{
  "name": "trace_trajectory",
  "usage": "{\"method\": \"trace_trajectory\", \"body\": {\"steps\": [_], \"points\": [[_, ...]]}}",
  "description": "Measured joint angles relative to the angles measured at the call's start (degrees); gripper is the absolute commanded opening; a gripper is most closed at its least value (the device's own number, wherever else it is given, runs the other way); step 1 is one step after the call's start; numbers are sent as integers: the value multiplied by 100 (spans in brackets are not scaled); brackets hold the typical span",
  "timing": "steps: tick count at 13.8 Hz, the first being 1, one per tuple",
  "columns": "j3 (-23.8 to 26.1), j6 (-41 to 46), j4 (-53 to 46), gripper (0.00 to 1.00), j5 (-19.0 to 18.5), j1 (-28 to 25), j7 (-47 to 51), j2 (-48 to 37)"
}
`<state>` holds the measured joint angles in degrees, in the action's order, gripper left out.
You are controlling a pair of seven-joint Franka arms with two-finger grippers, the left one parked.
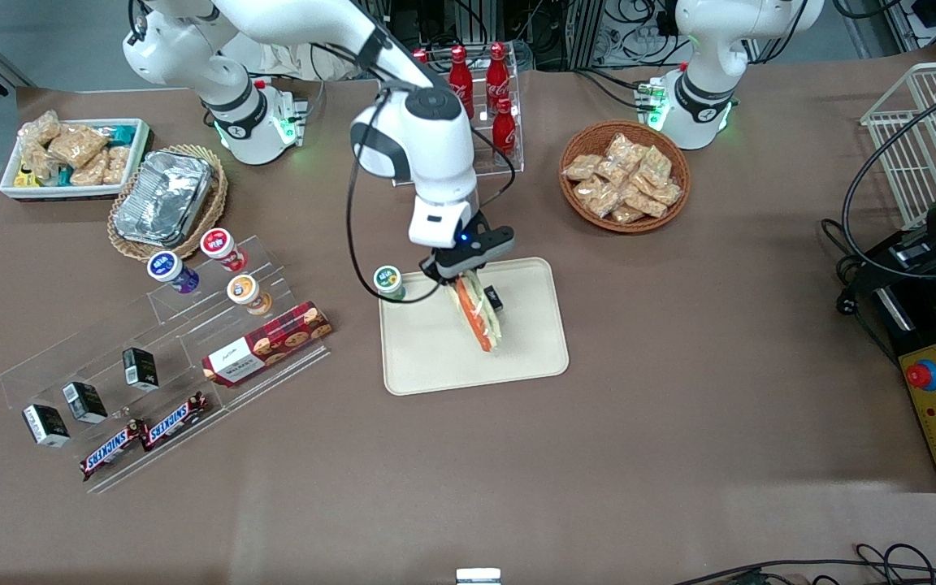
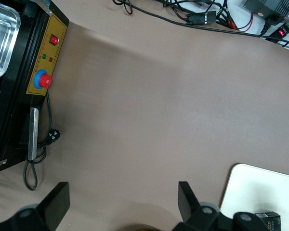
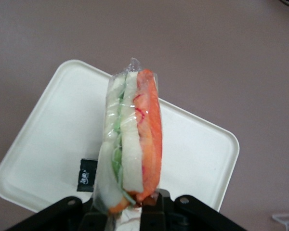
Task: Place sandwich on tray
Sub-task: 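Lower the sandwich onto the tray beside the black packet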
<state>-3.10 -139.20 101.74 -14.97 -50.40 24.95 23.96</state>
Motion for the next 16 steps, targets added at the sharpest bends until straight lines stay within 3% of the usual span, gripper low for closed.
{"method": "trace_trajectory", "body": {"steps": [10, 16], "points": [[-40, -561, -51, 0, 0, 58, -2973, 694], [-43, -891, -54, 0, 20, 526, -4827, 903]]}}
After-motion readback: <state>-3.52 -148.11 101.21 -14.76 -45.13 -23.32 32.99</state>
